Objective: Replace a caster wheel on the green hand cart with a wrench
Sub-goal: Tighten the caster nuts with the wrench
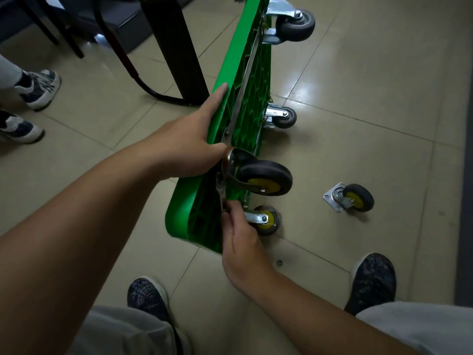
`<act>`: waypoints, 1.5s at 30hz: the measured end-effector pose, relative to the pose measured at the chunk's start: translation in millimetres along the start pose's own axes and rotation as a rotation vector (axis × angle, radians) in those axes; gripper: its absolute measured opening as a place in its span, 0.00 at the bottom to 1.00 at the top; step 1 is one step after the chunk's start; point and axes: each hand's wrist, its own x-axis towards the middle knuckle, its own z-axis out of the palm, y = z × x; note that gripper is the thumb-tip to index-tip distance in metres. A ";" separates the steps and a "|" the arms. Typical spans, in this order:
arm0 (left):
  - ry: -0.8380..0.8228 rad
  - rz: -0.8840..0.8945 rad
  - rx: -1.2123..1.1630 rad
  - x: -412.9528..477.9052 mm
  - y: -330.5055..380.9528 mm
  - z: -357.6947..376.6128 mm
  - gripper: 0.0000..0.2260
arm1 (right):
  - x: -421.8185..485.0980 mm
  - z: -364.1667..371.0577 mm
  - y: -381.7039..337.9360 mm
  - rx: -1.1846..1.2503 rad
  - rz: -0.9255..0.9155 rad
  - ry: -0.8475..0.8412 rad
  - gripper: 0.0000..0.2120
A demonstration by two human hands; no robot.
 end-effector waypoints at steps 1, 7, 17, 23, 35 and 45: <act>0.008 0.000 0.005 0.1 -0.6 0.1 0.43 | 2.2 0.8 0.5 -0.029 -0.013 -0.007 0.10; 0.036 -0.020 0.027 -1.2 -2.9 1.8 0.42 | 3.4 4.7 -8.7 -0.139 -0.038 0.005 0.12; 0.062 -0.005 0.053 -3.0 -1.3 3.0 0.41 | -12.6 -30.2 -103.4 0.356 0.539 -0.256 0.17; 0.077 -0.012 0.033 -3.7 -1.8 3.1 0.42 | -23.7 -47.6 -136.1 0.785 0.582 -0.301 0.15; 0.051 -0.017 0.006 -7.2 1.6 0.1 0.41 | -21.7 -42.7 -5.7 -0.140 -0.072 0.260 0.11; 0.064 -0.034 0.015 -6.1 1.2 0.5 0.41 | 19.7 -2.2 18.3 -0.107 -0.165 0.110 0.12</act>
